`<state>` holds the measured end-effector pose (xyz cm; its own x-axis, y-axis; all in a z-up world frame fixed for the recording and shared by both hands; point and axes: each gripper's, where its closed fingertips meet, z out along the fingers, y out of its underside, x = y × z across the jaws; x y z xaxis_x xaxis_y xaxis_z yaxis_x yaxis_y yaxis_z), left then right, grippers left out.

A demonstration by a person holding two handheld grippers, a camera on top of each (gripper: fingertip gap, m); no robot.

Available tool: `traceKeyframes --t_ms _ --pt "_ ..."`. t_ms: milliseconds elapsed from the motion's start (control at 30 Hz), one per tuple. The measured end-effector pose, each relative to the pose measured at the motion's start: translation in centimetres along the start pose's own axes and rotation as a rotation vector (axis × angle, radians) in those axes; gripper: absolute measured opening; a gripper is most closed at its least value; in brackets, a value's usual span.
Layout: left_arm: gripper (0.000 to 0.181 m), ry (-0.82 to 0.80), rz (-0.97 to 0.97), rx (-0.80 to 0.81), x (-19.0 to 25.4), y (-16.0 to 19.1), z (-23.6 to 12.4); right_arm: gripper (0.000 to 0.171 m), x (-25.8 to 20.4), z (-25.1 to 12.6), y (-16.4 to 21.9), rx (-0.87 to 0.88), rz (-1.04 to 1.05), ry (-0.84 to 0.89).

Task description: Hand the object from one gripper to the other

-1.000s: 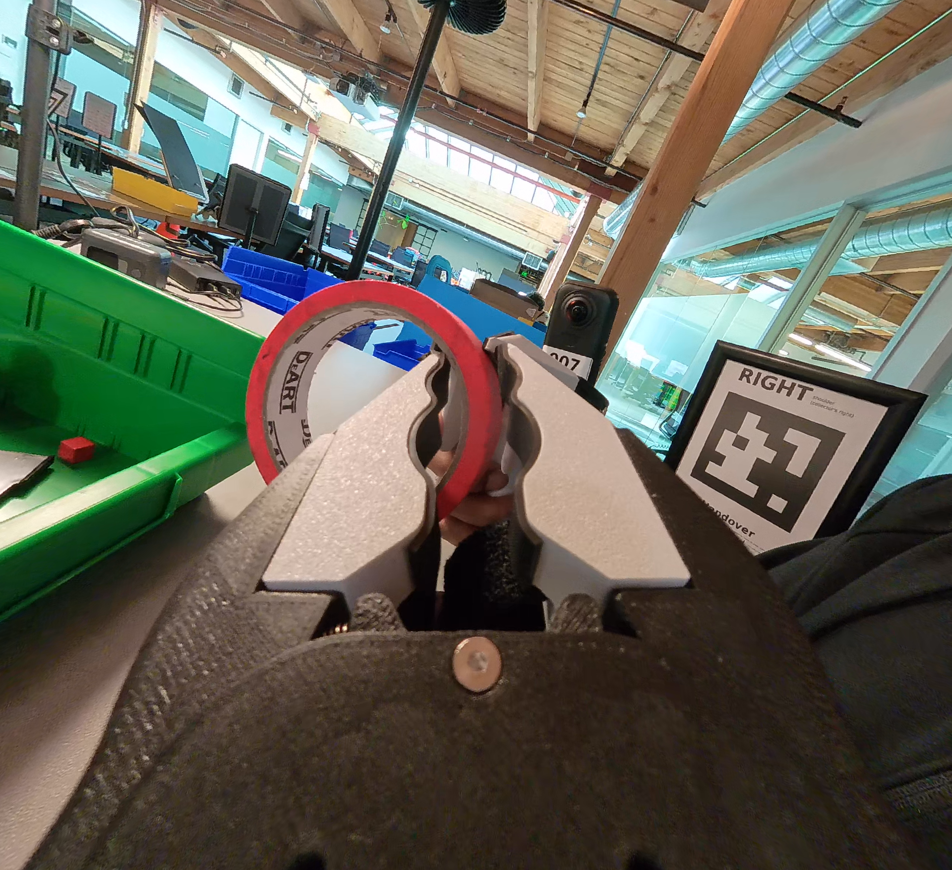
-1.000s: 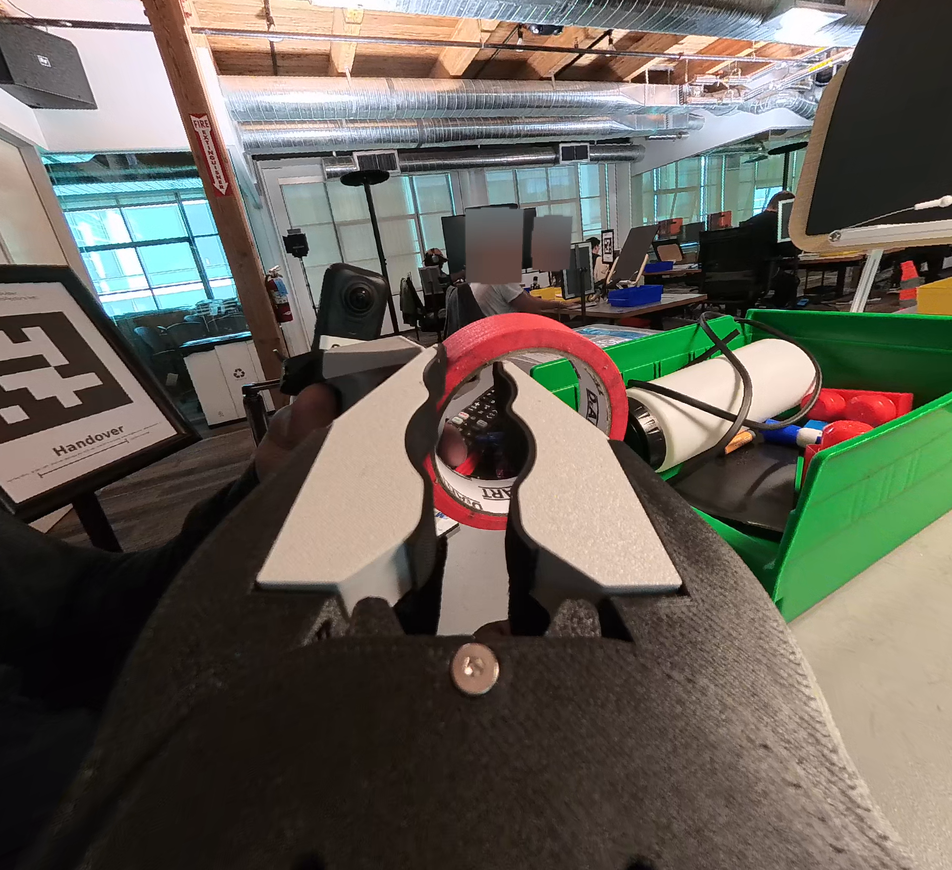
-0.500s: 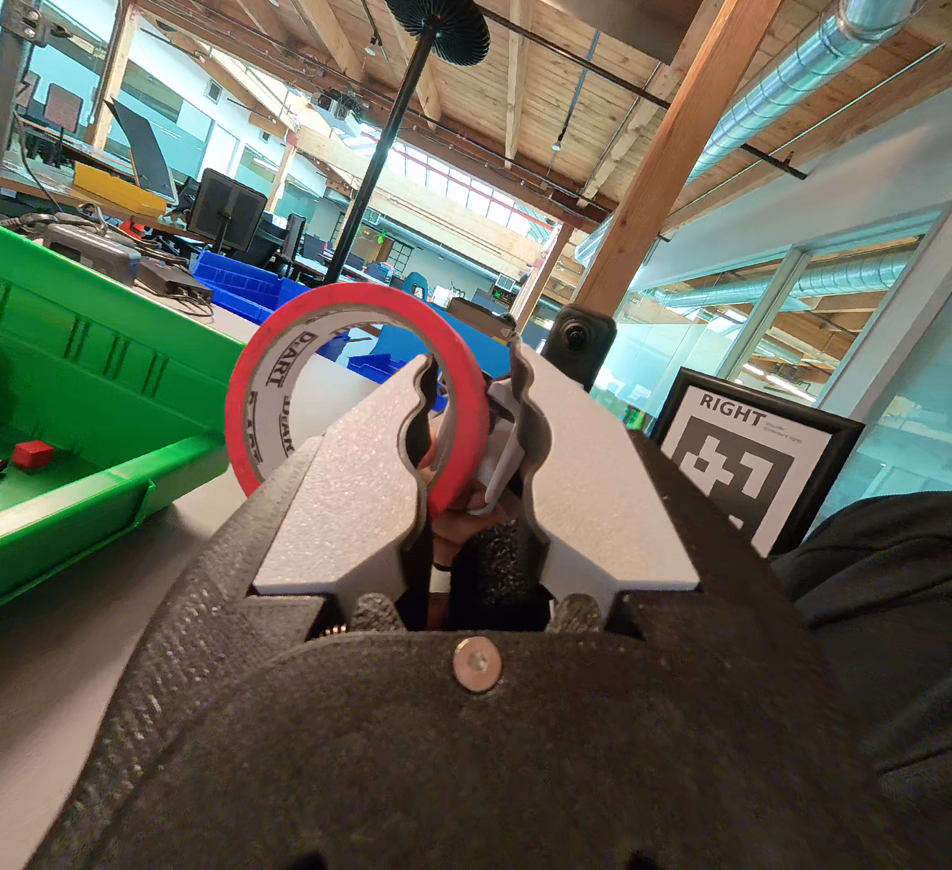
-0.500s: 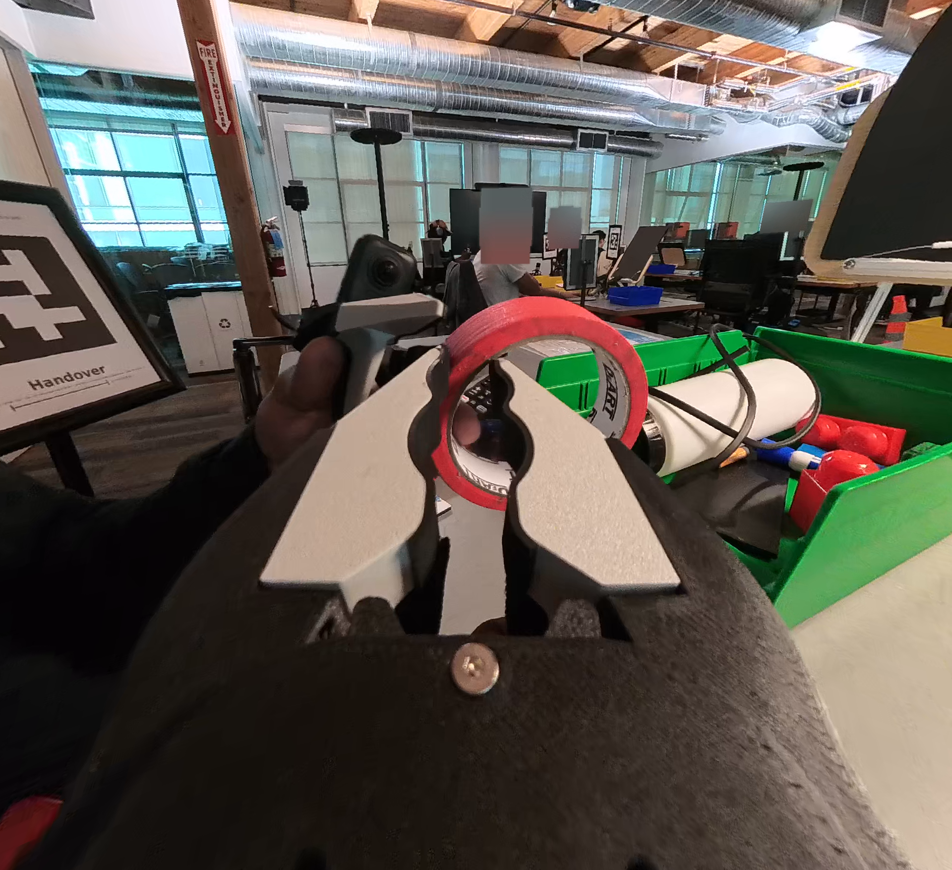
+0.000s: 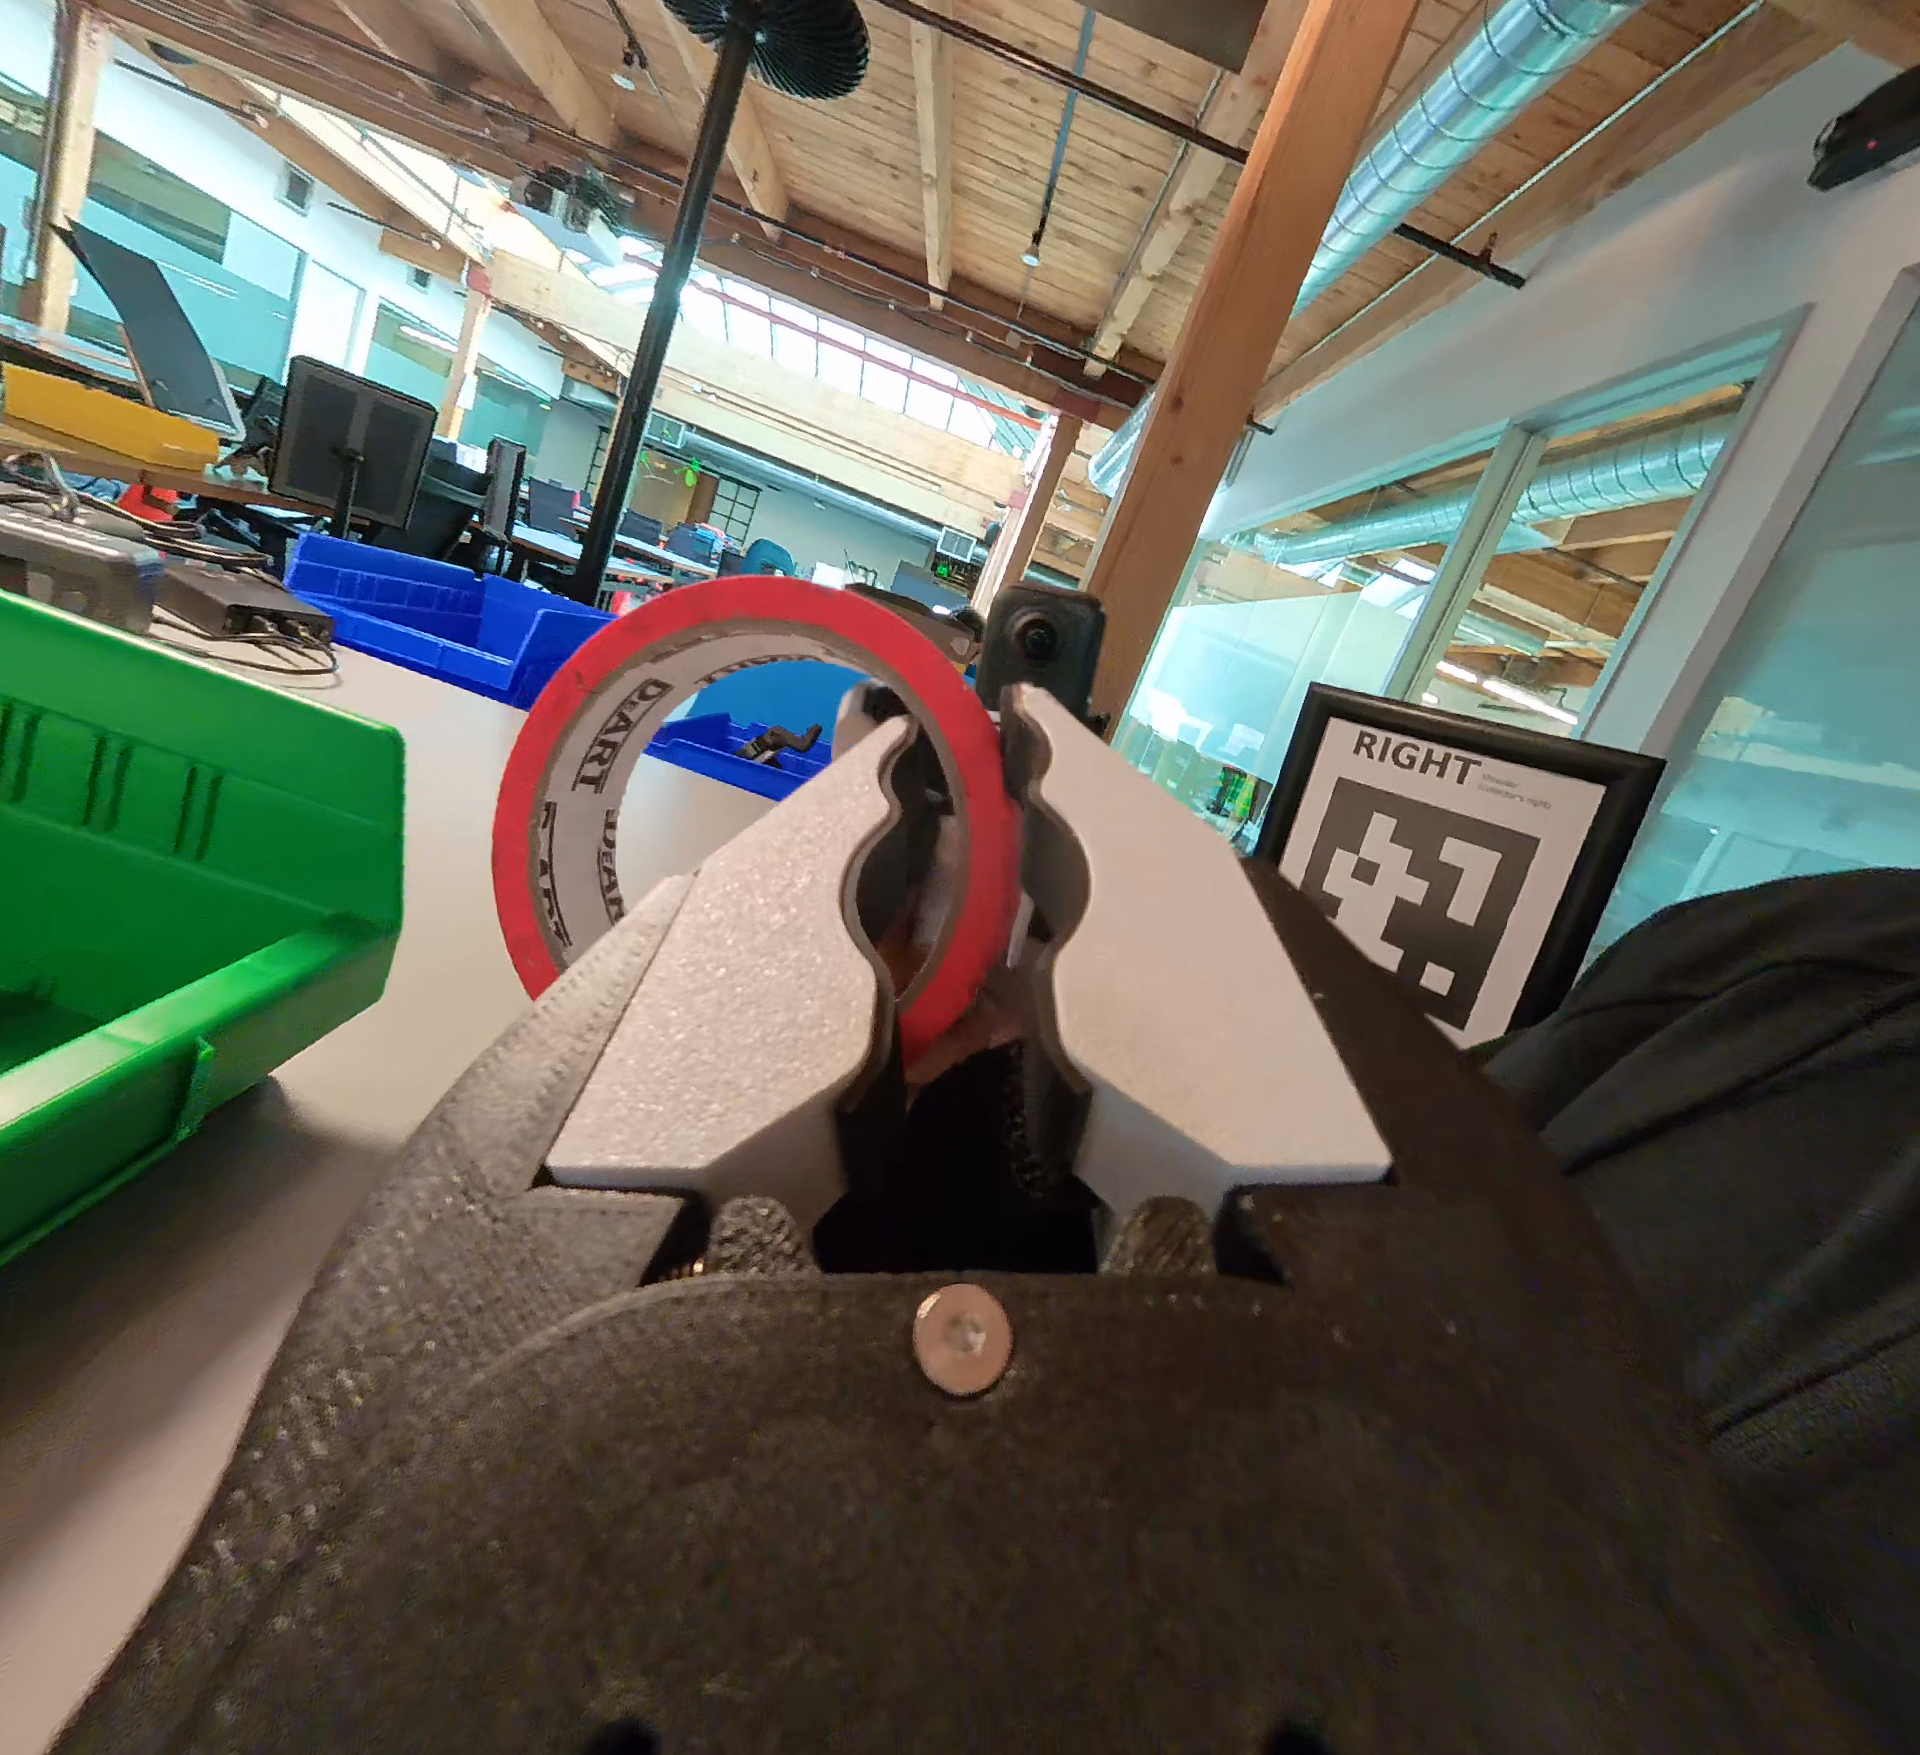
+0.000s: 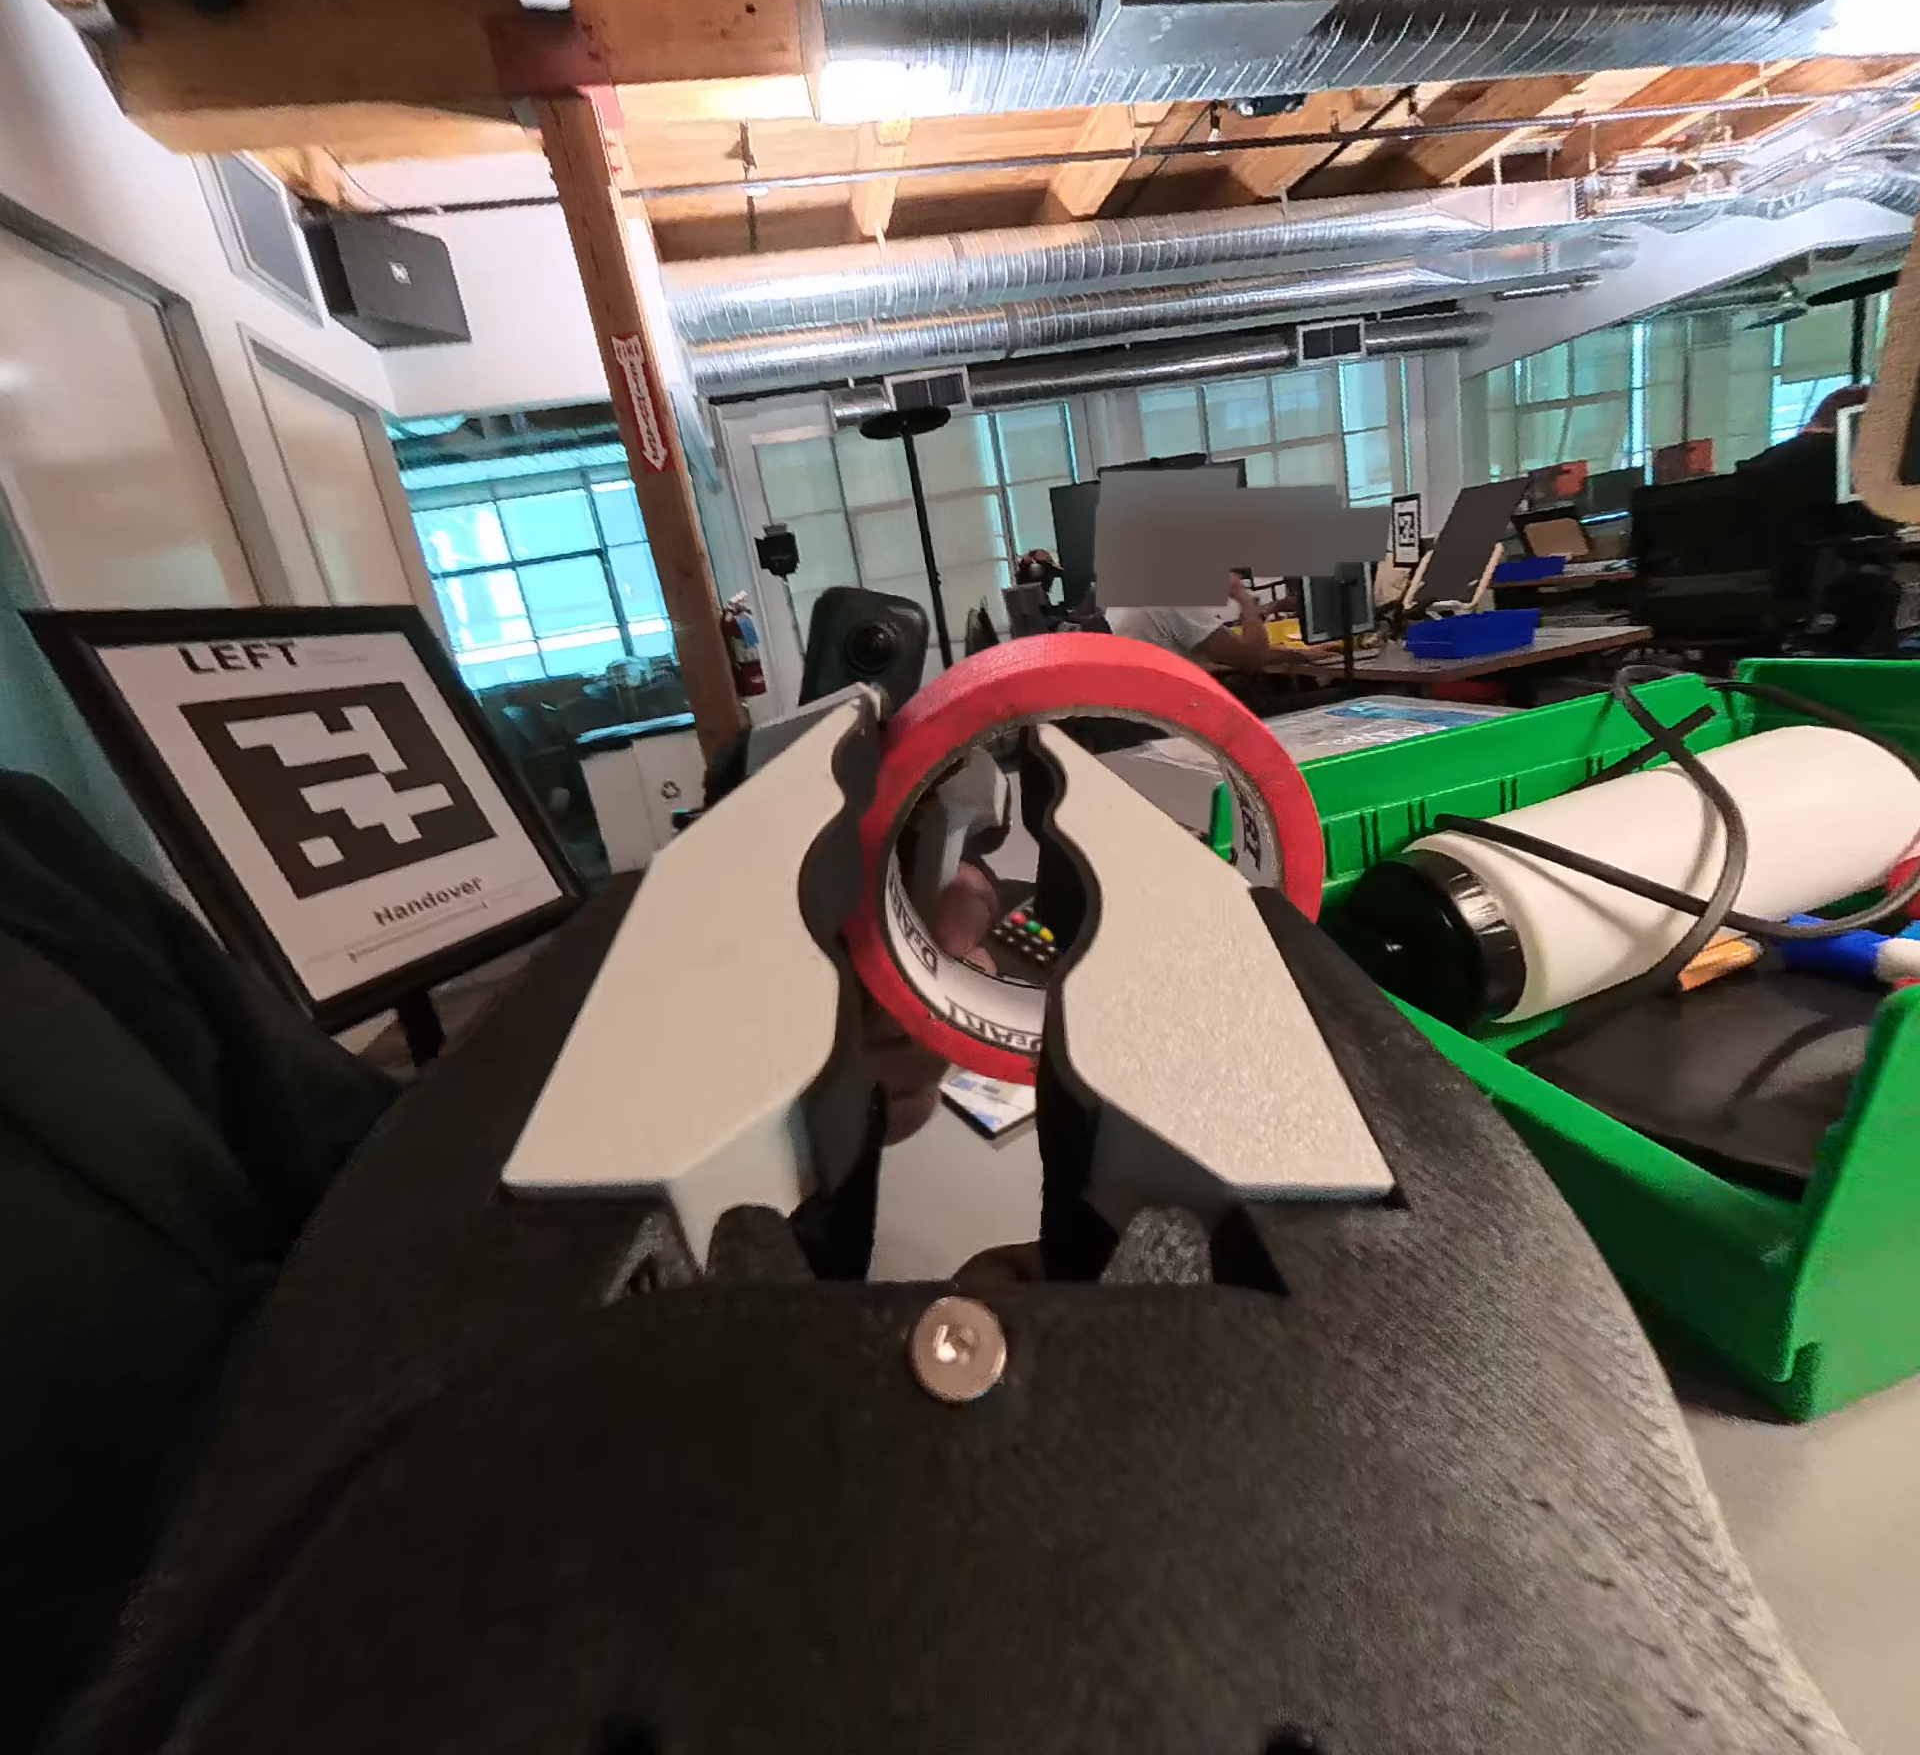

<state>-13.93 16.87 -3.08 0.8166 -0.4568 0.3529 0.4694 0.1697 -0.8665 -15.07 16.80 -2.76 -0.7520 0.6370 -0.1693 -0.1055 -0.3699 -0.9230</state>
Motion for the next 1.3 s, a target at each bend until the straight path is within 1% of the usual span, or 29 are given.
traceKeyframes --t_ms 67,100,233,300,433,633,700,867,1067,1200,1300 --pt "0.014 0.009 -0.001 0.000 0.1 0.0 0.0 0.027 0.1 0.0 -0.1 0.004 0.027 -0.006" --pt "0.014 0.010 -0.005 0.000 0.1 0.0 0.0 0.023 0.1 0.0 0.0 0.002 0.024 -0.005" --pt "0.016 -0.011 -0.028 0.018 -0.3 -0.3 0.0 0.020 0.1 0.0 0.3 -0.018 -0.031 0.015" --pt "0.020 -0.036 -0.040 0.052 -0.8 -0.8 -0.3 0.018 -0.1 0.2 0.7 -0.044 -0.069 0.015" --pt "0.022 -0.034 -0.074 0.079 -1.0 -1.3 -0.5 0.016 -0.3 0.5 1.5 -0.091 -0.151 0.027" --pt "0.017 -0.033 -0.058 0.059 -0.9 -1.0 -0.5 0.021 -0.6 0.5 1.3 -0.071 -0.110 0.002" --pt "0.016 -0.023 -0.044 0.045 -0.7 -0.8 -0.4 0.027 -0.2 0.4 1.0 -0.059 -0.092 0.020" --pt "0.016 -0.034 -0.029 0.023 -0.7 -0.4 -0.2 0.024 0.0 0.3 0.7 -0.040 -0.066 0.019" --pt "0.019 -0.063 -0.057 0.062 -1.4 -1.0 -0.5 0.017 -0.5 0.8 2.3 -0.130 -0.153 0.019" --pt "0.017 -0.071 -0.056 0.054 -1.5 -0.8 -0.5 0.019 -0.4 0.8 2.4 -0.133 -0.167 0.023" --pt "0.016 -0.061 -0.046 0.033 -1.3 -0.5 -0.4 0.026 -0.2 0.8 2.1 -0.115 -0.146 0.033"
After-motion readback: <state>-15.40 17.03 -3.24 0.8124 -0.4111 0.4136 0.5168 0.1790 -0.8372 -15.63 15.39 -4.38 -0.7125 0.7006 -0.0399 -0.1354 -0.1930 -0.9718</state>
